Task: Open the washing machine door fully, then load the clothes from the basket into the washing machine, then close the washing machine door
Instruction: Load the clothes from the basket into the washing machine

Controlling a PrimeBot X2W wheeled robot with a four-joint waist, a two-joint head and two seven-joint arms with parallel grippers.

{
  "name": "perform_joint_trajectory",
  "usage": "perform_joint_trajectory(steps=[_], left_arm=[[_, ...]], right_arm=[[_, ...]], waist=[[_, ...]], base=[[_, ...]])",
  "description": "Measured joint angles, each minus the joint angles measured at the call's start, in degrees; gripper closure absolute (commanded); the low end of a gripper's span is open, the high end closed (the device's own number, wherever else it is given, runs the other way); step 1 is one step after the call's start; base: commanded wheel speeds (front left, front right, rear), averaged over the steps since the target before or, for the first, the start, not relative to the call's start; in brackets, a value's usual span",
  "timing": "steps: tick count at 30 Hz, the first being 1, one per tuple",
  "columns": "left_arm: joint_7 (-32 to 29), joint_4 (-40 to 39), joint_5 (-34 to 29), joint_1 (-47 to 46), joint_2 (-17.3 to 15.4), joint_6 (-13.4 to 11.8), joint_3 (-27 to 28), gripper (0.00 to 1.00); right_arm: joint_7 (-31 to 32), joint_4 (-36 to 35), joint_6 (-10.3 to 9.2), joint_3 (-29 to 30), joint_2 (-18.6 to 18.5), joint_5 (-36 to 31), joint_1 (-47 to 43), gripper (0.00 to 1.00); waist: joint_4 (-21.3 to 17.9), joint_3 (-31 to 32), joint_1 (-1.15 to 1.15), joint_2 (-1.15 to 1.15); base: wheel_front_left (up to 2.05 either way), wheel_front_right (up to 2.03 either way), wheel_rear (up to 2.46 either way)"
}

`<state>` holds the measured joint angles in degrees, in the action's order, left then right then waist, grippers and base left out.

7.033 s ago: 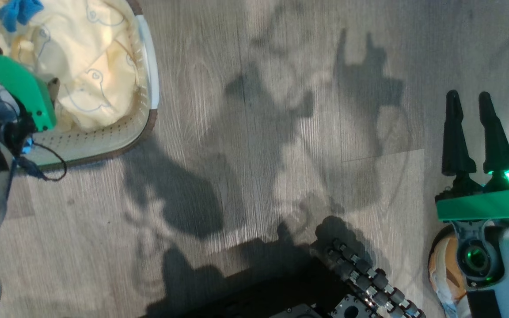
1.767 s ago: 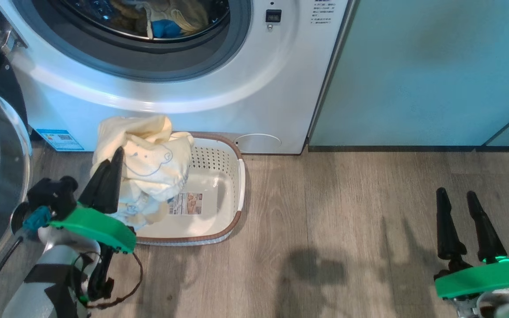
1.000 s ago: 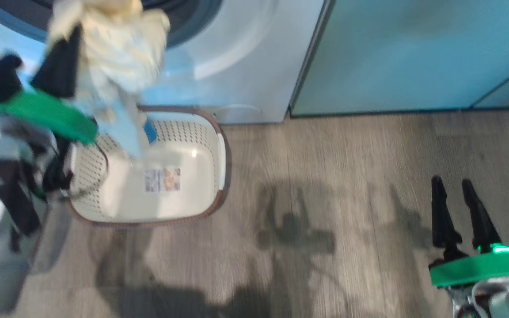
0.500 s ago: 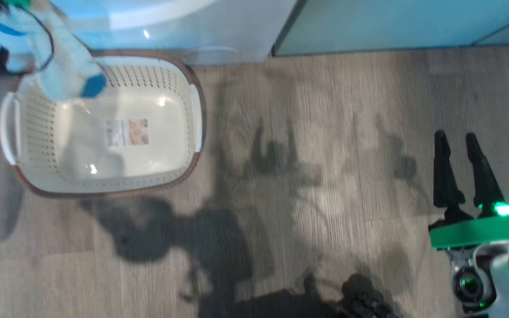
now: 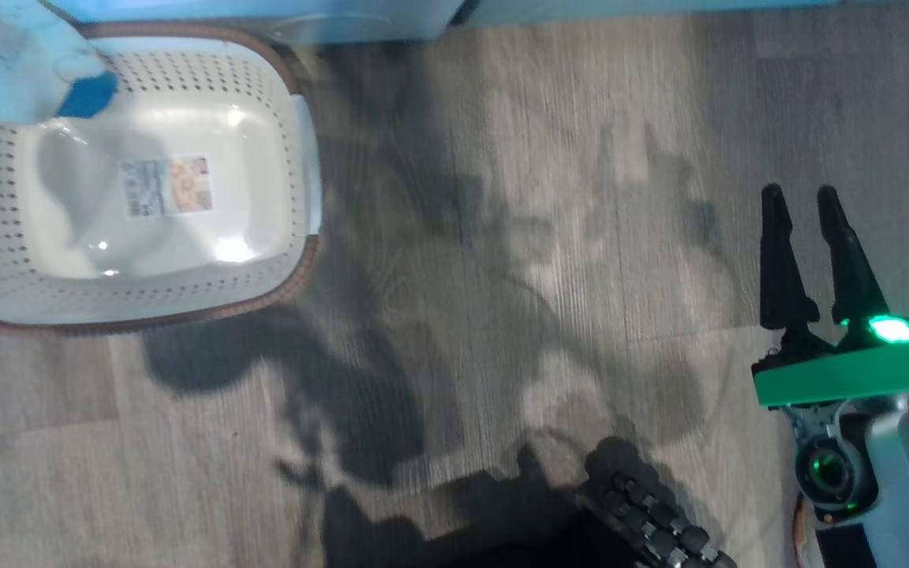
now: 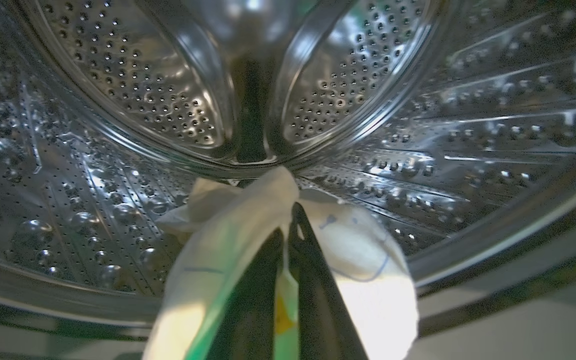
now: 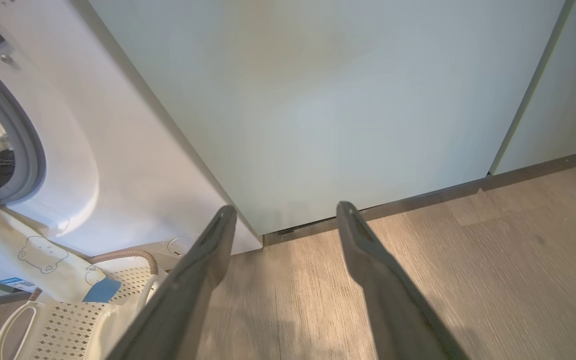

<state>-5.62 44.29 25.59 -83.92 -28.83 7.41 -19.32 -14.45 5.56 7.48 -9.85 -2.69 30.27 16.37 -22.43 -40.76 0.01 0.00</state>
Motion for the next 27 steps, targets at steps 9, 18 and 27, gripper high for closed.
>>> perform_joint_trajectory(steps=[9,18,27], left_arm=[[3.3,10.4,-3.4,-14.6,-1.1,0.0,-3.9,1.00],[14.5,16.7,-4.9,-22.7,-1.1,-0.4,-4.4,1.00],[20.2,17.7,-4.9,-27.8,-0.2,-1.8,-2.9,1.00]], right_arm=[[0.0,-0.1,0.00,-2.3,0.0,1.0,2.6,0.00],[0.0,-0.1,0.00,-3.6,0.1,2.0,3.7,0.00],[0.0,-0.3,0.00,-3.7,0.1,2.0,4.1,0.00]], waist=[[-2.4,-5.0,0.00,0.00],[-4.3,-7.9,0.00,0.00],[-4.3,-8.8,-0.01,0.00]], base=[[0.00,0.00,0.00],[0.00,0.00,0.00],[0.00,0.00,0.00]])
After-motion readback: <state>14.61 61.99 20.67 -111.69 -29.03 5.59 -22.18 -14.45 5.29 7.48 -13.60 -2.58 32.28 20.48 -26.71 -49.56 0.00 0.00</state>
